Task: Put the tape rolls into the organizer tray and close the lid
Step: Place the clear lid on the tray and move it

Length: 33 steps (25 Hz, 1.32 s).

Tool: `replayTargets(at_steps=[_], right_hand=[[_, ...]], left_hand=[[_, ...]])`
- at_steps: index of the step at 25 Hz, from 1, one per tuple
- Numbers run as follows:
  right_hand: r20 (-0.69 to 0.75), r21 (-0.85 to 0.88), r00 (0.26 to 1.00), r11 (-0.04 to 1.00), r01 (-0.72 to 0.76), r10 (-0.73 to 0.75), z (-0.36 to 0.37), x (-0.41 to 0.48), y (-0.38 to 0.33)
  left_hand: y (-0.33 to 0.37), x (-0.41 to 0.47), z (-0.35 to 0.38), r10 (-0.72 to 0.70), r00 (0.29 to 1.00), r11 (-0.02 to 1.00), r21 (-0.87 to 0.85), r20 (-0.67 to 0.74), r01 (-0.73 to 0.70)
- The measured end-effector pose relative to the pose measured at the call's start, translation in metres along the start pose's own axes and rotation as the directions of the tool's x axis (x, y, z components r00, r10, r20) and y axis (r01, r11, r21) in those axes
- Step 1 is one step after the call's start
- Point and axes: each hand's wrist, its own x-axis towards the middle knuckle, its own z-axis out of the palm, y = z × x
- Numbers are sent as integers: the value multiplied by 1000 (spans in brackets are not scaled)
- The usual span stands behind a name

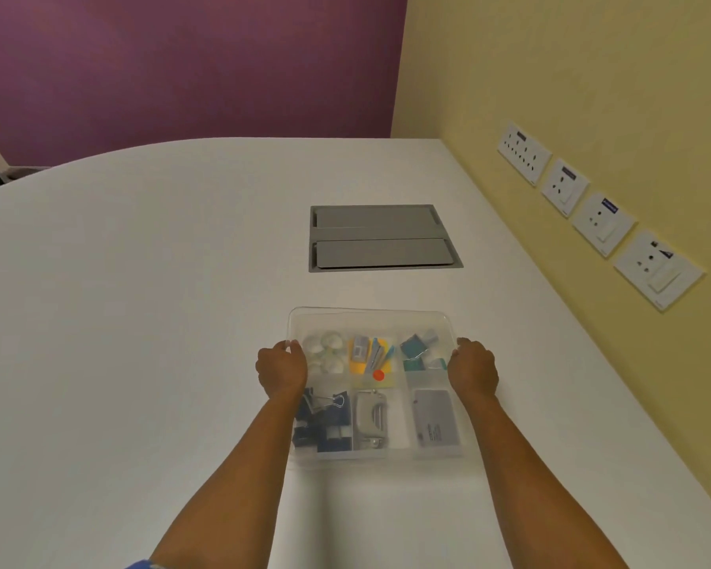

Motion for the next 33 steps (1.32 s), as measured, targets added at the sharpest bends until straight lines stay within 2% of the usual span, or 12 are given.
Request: replayTargets(at_steps=[5, 8, 11, 14, 20, 26, 31, 33], right_hand=[[9, 17, 999, 999, -46, 46, 1, 12, -5], [51, 169, 995, 981, -94, 86, 5, 27, -8], [113, 317, 986, 936, -154, 124, 10, 42, -10], [118, 393, 981, 900, -189, 154, 14, 57, -12], [154, 508, 958, 812, -288, 243, 23, 83, -21], [174, 572, 944, 752, -328, 279, 33, 94, -22], [244, 537, 894, 715, -447, 375, 37, 101, -21], [272, 514, 874, 708, -485, 402, 38, 106, -20]], left_hand=[[-5, 8, 5, 5, 1000, 996, 91, -8, -4], [-1, 15, 8, -13, 1000, 995, 103, 3, 13], [9, 31, 11, -10, 998, 1000, 17, 67, 9], [21, 43, 15, -23, 997, 998, -60, 79, 27], [31, 64, 22, -172, 982, 955, -231, 73, 184], [28, 70, 31, -202, 978, 938, -279, 52, 208], [30, 83, 27, -364, 920, 889, -241, 146, 390], [26, 87, 26, -385, 903, 860, -279, 191, 427]])
